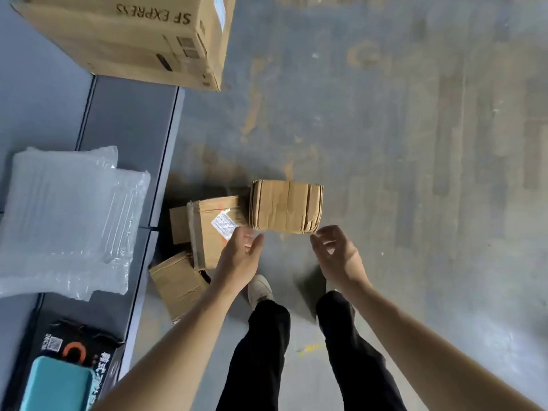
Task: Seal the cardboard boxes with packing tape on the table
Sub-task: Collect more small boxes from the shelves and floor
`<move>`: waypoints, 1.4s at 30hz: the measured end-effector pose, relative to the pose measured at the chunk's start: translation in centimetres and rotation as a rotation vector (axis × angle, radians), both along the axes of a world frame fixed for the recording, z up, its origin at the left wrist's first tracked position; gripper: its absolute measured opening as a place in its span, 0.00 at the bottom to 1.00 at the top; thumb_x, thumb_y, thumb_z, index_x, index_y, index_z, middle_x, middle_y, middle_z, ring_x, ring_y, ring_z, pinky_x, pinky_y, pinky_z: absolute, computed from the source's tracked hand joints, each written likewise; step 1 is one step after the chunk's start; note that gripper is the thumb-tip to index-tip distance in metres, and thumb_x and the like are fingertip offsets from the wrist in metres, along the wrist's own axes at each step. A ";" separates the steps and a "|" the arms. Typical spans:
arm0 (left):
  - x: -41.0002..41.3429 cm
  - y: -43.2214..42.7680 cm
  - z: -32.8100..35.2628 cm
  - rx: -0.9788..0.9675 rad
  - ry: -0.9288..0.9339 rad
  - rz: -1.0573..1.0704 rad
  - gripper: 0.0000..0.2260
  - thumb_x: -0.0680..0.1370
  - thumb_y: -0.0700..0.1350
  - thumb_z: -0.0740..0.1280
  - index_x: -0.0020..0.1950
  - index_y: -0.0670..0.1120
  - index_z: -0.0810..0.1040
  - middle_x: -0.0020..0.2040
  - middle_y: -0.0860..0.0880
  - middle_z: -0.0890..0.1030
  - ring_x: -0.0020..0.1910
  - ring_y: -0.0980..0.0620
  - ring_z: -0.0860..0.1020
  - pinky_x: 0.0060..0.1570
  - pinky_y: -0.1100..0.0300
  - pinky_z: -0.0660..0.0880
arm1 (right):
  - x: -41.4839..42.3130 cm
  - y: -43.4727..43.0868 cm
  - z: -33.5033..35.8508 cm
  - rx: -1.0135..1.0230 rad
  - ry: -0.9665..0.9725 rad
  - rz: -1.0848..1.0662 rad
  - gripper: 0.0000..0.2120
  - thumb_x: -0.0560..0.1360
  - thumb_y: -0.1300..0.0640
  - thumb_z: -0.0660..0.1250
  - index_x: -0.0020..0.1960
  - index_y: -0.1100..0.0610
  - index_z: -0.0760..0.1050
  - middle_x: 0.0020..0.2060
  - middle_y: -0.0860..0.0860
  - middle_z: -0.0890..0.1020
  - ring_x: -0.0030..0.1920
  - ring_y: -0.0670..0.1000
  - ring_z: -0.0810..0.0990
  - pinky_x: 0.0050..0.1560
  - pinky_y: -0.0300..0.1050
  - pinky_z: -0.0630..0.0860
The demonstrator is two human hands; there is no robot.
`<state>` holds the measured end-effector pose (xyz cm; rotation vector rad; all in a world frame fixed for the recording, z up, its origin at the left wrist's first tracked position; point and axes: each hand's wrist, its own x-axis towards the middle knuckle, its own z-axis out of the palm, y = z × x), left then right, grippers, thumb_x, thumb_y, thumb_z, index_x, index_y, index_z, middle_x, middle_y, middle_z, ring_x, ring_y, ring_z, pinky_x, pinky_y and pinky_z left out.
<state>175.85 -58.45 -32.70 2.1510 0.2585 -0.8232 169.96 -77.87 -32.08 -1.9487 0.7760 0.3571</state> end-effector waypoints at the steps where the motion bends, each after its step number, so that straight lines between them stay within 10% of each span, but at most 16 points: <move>1: 0.5 -0.4 -1.6 0.008 -0.007 0.004 0.15 0.82 0.54 0.62 0.63 0.47 0.71 0.58 0.49 0.79 0.55 0.50 0.78 0.51 0.57 0.74 | 0.5 -0.5 -1.9 -0.010 0.008 0.016 0.08 0.79 0.52 0.67 0.55 0.55 0.75 0.47 0.49 0.81 0.47 0.48 0.80 0.43 0.33 0.71; 9: 3.4 -2.3 -16.7 0.062 -0.003 0.050 0.19 0.81 0.54 0.64 0.68 0.48 0.67 0.66 0.49 0.74 0.58 0.54 0.75 0.44 0.70 0.69 | 2.8 -3.6 -16.6 -0.064 0.078 0.116 0.20 0.78 0.50 0.68 0.67 0.56 0.70 0.62 0.54 0.76 0.62 0.54 0.75 0.63 0.52 0.74; 13: 5.0 -2.7 -23.7 0.101 0.012 0.006 0.19 0.82 0.52 0.62 0.70 0.47 0.66 0.68 0.46 0.72 0.64 0.49 0.74 0.52 0.60 0.71 | 3.3 -4.4 -23.3 -0.107 0.141 0.179 0.32 0.76 0.44 0.69 0.74 0.55 0.61 0.70 0.55 0.69 0.71 0.57 0.67 0.70 0.54 0.67; 23: 4.0 -1.6 -33.9 0.234 0.202 -0.144 0.56 0.70 0.52 0.78 0.80 0.45 0.38 0.80 0.44 0.49 0.79 0.46 0.52 0.74 0.55 0.52 | 1.7 -4.5 -35.3 -0.069 0.188 0.198 0.69 0.60 0.42 0.82 0.78 0.46 0.30 0.78 0.54 0.57 0.77 0.59 0.59 0.75 0.60 0.62; 28: 4.1 -1.6 -35.5 0.257 0.134 -0.126 0.51 0.72 0.49 0.76 0.80 0.41 0.41 0.80 0.43 0.53 0.78 0.46 0.57 0.71 0.61 0.54 | 1.0 -4.2 -37.1 -0.033 0.055 0.126 0.64 0.67 0.57 0.81 0.78 0.43 0.31 0.77 0.55 0.60 0.73 0.56 0.68 0.71 0.52 0.70; 31: 4.5 -1.8 -35.1 0.232 0.040 -0.103 0.43 0.72 0.51 0.76 0.77 0.41 0.53 0.74 0.42 0.66 0.71 0.43 0.68 0.65 0.58 0.64 | 1.2 -4.1 -36.8 -0.068 -0.019 0.040 0.55 0.71 0.53 0.77 0.79 0.42 0.37 0.66 0.53 0.77 0.53 0.44 0.81 0.50 0.31 0.75; 42: 8.6 -5.7 -27.1 0.204 -0.112 0.040 0.35 0.71 0.64 0.72 0.69 0.47 0.65 0.60 0.46 0.67 0.57 0.47 0.71 0.50 0.58 0.68 | 3.4 -6.4 -29.6 -0.170 -0.031 -0.223 0.30 0.76 0.44 0.70 0.74 0.47 0.63 0.44 0.48 0.82 0.43 0.48 0.81 0.40 0.39 0.71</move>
